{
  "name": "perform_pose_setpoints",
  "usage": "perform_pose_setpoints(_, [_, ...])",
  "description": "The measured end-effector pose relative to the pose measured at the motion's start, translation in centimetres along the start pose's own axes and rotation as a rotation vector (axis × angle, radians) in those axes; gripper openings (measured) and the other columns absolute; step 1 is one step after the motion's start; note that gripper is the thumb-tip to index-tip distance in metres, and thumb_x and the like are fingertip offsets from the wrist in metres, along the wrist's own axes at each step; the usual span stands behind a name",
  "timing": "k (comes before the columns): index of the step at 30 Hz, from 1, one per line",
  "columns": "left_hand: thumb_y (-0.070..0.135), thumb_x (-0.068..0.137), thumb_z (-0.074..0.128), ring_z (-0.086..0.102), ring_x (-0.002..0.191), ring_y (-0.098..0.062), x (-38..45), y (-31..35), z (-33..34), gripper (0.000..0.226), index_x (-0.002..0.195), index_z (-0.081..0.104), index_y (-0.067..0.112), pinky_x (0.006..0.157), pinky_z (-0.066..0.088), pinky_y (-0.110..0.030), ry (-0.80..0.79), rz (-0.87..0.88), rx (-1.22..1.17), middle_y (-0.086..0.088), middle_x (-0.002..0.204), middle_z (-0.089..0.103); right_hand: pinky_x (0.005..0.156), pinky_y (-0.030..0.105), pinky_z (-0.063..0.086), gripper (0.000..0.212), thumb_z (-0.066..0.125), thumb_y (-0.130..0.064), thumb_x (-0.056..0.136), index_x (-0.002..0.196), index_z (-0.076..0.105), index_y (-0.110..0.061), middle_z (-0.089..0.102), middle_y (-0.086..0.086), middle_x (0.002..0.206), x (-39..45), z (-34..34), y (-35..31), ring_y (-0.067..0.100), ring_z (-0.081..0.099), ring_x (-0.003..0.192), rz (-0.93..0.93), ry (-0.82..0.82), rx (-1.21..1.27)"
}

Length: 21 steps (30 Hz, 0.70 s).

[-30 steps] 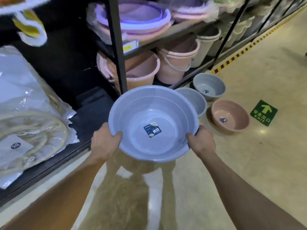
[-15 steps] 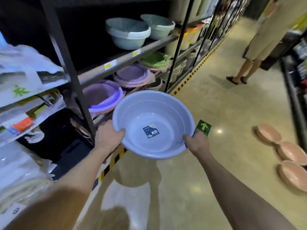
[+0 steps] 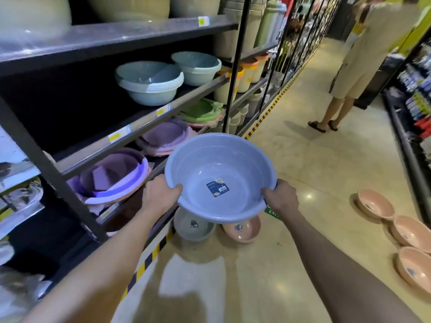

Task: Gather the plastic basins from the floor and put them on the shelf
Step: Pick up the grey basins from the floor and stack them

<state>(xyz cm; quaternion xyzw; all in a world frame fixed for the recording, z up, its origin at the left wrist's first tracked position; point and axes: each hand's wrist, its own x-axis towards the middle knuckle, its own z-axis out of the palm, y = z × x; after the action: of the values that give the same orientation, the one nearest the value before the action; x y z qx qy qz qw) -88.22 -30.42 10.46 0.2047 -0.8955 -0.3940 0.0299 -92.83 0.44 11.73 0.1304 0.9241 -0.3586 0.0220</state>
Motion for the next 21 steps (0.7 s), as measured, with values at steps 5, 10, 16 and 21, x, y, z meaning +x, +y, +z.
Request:
perform_pose_setpoints(5, [0.034, 0.080, 0.066, 0.062, 0.086, -0.032, 5.6, 2.4, 2.1, 0.023, 0.093, 0.064, 0.015, 0.072, 0.044, -0.033, 0.022, -0.011, 0.040, -0.006, 0.086, 0.065, 0.052, 0.027, 0.039, 0.027, 0.057, -0.033, 0.070, 0.089, 0.063, -0.016, 0.064, -0.002, 0.076, 6.6, 0.5, -0.3, 0.026, 0.059, 0.071, -0.015, -0.030, -0.021])
perform_pose_setpoints(10, [0.029, 0.082, 0.069, 0.067, 0.099, -0.036, 12.1, 2.8, 4.1, 0.036, 0.112, 0.069, 0.009, 0.087, 0.056, -0.043, -0.058, -0.030, 0.024, -0.015, 0.105, 0.075, 0.053, 0.028, 0.041, 0.020, 0.061, -0.028, 0.077, 0.092, 0.062, -0.015, 0.067, 0.002, 0.081, 13.3, 3.1, -0.8, 0.027, 0.061, 0.073, -0.005, -0.059, -0.052])
perform_pose_setpoints(16, [0.025, 0.080, 0.073, 0.068, 0.105, -0.038, 20.4, 0.7, 7.6, 0.046, 0.122, 0.066, 0.007, 0.090, 0.057, -0.049, -0.152, -0.074, -0.033, -0.016, 0.112, 0.073, 0.061, 0.033, 0.046, 0.042, 0.054, -0.040, 0.071, 0.099, 0.062, -0.011, 0.069, 0.008, 0.090, 20.3, 8.0, -1.1, 0.033, 0.063, 0.079, 0.017, -0.049, -0.153])
perform_pose_setpoints(21, [0.032, 0.078, 0.077, 0.067, 0.100, -0.037, 26.4, -3.5, 11.3, 0.041, 0.105, 0.070, 0.003, 0.086, 0.057, -0.043, -0.148, -0.241, 0.006, -0.017, 0.104, 0.072, 0.064, 0.035, 0.048, 0.031, 0.062, -0.032, 0.083, 0.101, 0.060, -0.007, 0.068, 0.011, 0.091, 26.1, 13.8, 0.0, 0.033, 0.061, 0.079, -0.041, -0.089, -0.249])
